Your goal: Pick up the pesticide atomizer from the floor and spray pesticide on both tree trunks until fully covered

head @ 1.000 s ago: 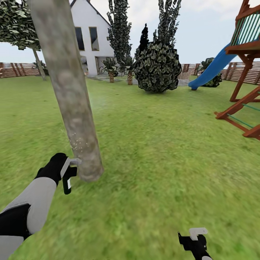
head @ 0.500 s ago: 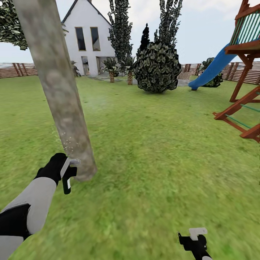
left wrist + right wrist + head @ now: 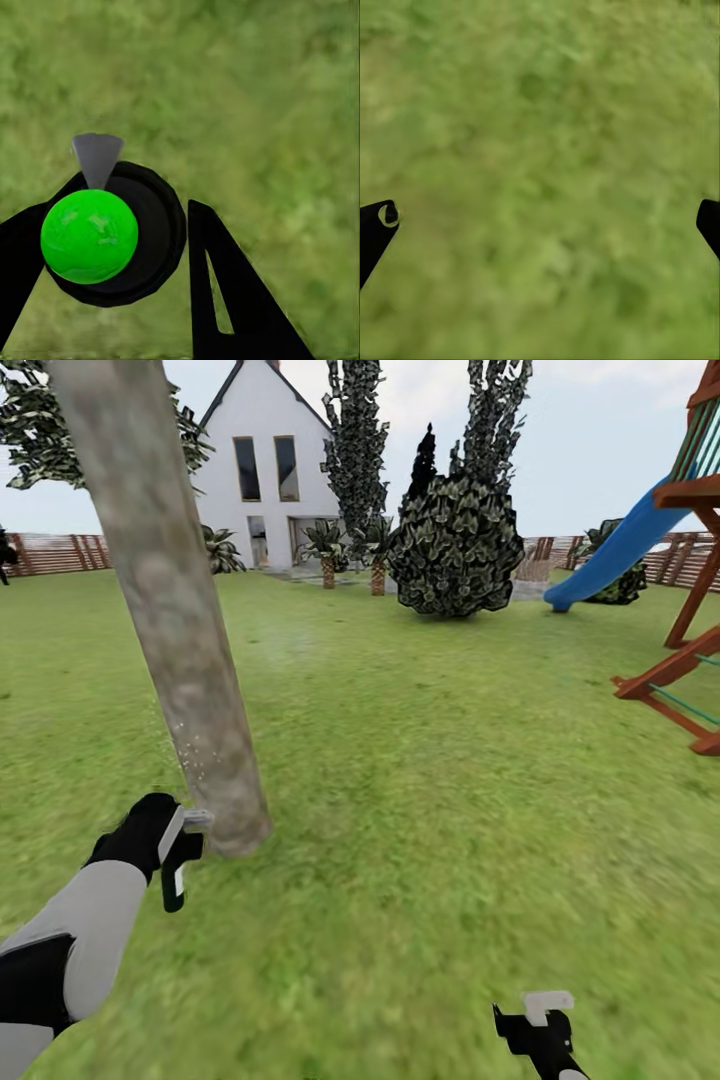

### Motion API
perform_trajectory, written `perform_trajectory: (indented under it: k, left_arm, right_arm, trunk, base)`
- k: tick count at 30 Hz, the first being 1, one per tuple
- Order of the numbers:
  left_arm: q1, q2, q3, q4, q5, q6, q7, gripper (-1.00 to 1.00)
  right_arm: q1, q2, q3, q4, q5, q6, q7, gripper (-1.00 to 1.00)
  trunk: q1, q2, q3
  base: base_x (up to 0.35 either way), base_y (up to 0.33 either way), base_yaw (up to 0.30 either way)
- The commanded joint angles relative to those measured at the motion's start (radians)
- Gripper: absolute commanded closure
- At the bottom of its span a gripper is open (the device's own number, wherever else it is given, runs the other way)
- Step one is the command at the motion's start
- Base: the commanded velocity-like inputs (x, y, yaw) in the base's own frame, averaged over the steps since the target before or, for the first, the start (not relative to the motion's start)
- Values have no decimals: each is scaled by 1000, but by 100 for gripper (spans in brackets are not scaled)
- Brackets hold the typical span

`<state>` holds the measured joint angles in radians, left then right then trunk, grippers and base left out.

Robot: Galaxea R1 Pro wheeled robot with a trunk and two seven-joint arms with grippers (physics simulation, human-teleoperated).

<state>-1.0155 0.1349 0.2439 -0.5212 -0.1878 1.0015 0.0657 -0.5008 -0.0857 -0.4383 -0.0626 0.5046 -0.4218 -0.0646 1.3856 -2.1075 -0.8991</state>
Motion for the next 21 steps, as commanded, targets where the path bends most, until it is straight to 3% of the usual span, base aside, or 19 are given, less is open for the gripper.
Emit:
perform_trajectory:
  k: [1, 3, 6, 21]
  left_arm:
    - [21, -1, 4, -3, 0, 1, 1, 100]
    - [89, -2, 5, -6, 5, -6, 0, 100]
    - [133, -3, 10, -7, 6, -48, 2, 100]
    - [143, -17, 19, -10, 10, -77, -7, 100]
  right_arm:
    - [-1, 0, -5, 2, 11, -4, -6, -100]
    - [-1, 0, -4, 2, 11, -4, -6, -100]
    - [-1, 1, -4, 2, 11, -5, -5, -100]
    - [-1, 1, -3, 6, 11, -5, -5, -100]
  trunk:
    - [0, 0, -1]
    - [0, 0, -1]
    - [0, 0, -1]
    - [0, 0, -1]
  base:
    - [2, -3, 276]
    - [1, -1, 277]
    - [62, -2, 180]
    - [284, -99, 9]
